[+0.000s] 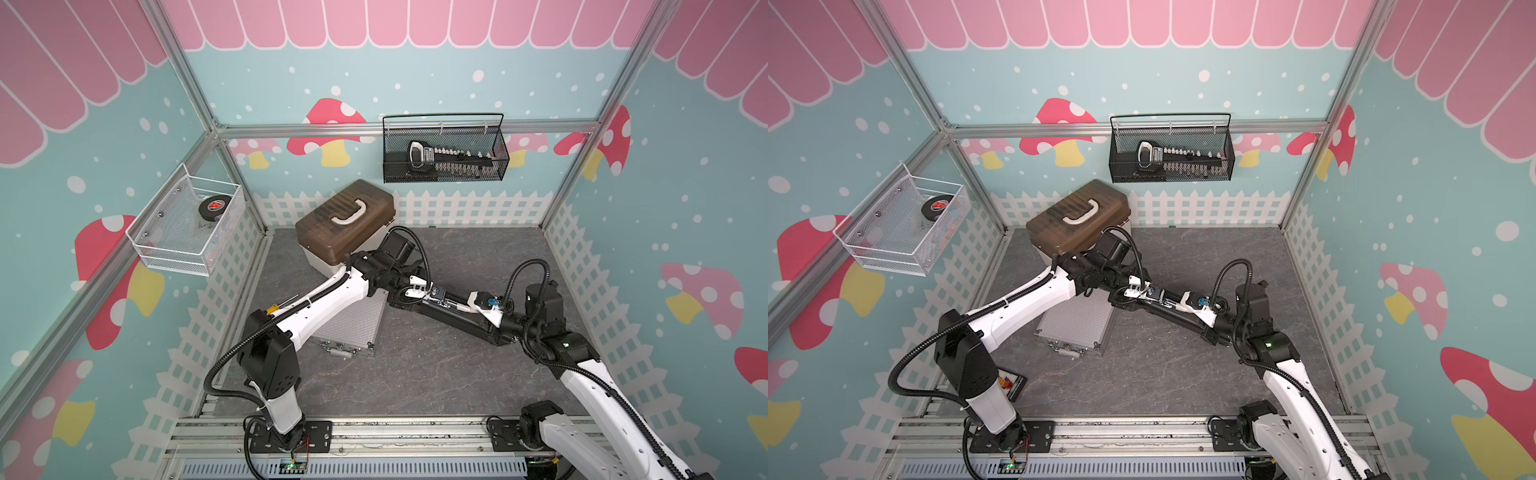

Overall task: Open the poker set cases
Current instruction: Pick up the poker set case from the center of the board.

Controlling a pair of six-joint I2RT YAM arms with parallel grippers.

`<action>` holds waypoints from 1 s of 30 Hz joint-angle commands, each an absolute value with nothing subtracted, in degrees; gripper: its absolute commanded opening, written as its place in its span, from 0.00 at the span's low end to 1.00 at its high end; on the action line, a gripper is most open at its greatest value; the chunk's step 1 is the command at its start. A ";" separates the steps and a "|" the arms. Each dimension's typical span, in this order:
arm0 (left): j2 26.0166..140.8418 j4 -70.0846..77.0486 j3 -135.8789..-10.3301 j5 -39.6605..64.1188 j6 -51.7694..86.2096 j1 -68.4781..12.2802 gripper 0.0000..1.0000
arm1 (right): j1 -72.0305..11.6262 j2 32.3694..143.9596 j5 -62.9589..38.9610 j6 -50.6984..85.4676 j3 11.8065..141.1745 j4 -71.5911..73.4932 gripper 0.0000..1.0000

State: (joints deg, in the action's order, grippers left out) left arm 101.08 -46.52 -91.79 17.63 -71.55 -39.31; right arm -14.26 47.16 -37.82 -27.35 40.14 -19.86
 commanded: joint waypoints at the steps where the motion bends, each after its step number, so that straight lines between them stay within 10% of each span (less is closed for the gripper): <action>1: 103.03 -49.04 -92.83 18.89 -75.41 -39.02 0.72 | -14.33 45.45 -40.52 -28.30 41.97 -17.51 0.00; 9: 101.97 -48.00 -91.67 23.36 -74.52 -38.21 0.43 | -14.24 44.58 -36.48 -30.06 41.91 -17.15 0.09; 15: 101.09 -48.23 -93.92 29.28 -71.88 -36.69 0.22 | -14.44 45.33 -32.02 -40.27 44.64 -23.17 0.98; 30: 100.38 -48.16 -95.26 34.71 -67.57 -36.65 0.22 | -21.74 59.57 -22.36 -45.35 55.04 -35.29 0.97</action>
